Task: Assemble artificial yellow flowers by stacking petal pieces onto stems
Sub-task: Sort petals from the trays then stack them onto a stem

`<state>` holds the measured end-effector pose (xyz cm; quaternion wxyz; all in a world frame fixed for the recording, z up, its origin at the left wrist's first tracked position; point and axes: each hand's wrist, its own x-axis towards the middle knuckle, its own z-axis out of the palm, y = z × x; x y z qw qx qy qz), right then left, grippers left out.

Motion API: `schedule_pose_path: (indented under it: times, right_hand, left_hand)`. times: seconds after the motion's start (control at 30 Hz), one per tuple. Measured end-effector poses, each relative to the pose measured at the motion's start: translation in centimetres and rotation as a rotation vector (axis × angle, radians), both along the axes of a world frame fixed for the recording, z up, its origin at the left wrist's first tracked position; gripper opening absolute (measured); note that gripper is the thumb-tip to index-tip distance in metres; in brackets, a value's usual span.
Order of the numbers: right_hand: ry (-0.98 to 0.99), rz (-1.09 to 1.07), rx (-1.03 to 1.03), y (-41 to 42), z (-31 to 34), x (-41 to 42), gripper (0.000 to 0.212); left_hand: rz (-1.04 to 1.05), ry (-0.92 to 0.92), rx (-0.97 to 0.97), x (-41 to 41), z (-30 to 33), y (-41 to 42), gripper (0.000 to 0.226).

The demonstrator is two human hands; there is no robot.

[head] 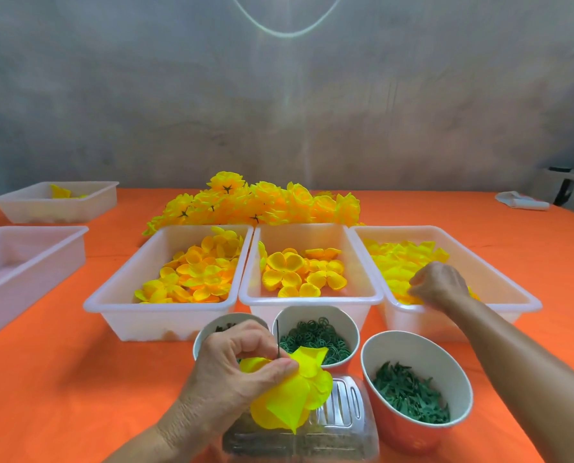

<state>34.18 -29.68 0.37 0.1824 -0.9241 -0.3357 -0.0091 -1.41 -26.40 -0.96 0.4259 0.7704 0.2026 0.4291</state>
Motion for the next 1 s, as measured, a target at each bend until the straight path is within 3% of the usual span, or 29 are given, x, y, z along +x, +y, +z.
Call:
schedule_pose_path:
  times: [0.2, 0.33, 0.4, 0.5, 0.7, 0.77, 0.83, 1.0]
  right_hand:
    - [-0.024, 0.097, -0.175, 0.4, 0.1, 0.3, 0.052]
    - [-0.06, 0.075, -0.234, 1.0, 0.0, 0.2, 0.03]
    - [-0.072, 0.048, -0.137, 1.2, -0.3, 0.1, 0.021]
    - [-0.011, -0.004, 0.194, 0.8, -0.4, 0.7, 0.012]
    - [0.389, -0.05, 0.884, -0.8, 0.9, 1.1, 0.015]
    - [0.553, 0.021, 0.987, -1.2, 2.1, 0.3, 0.009]
    - [0.679, 0.084, 1.048, -1.5, 3.4, -0.9, 0.017]
    - [0.924, 0.247, 1.038, -1.8, 5.6, -5.3, 0.022]
  left_hand:
    - [0.013, 0.0, -0.017, 0.1, 0.0, -0.1, 0.02]
    - [0.021, 0.004, -0.018, 0.1, 0.1, -0.2, 0.014]
    - [0.017, -0.006, -0.022, 0.0, 0.1, -0.3, 0.018]
    - [0.024, -0.002, -0.012, 0.1, -0.1, -0.2, 0.017]
    - [-0.008, -0.051, -0.06, 0.2, -0.3, -0.1, 0.029]
    - [-0.003, -0.057, -0.058, 0.2, -0.4, -0.1, 0.029]
    - [-0.001, -0.041, -0.048, 0.2, -0.3, -0.1, 0.024]
    - [0.007, -0.029, -0.076, 0.1, 0.2, -0.3, 0.018]
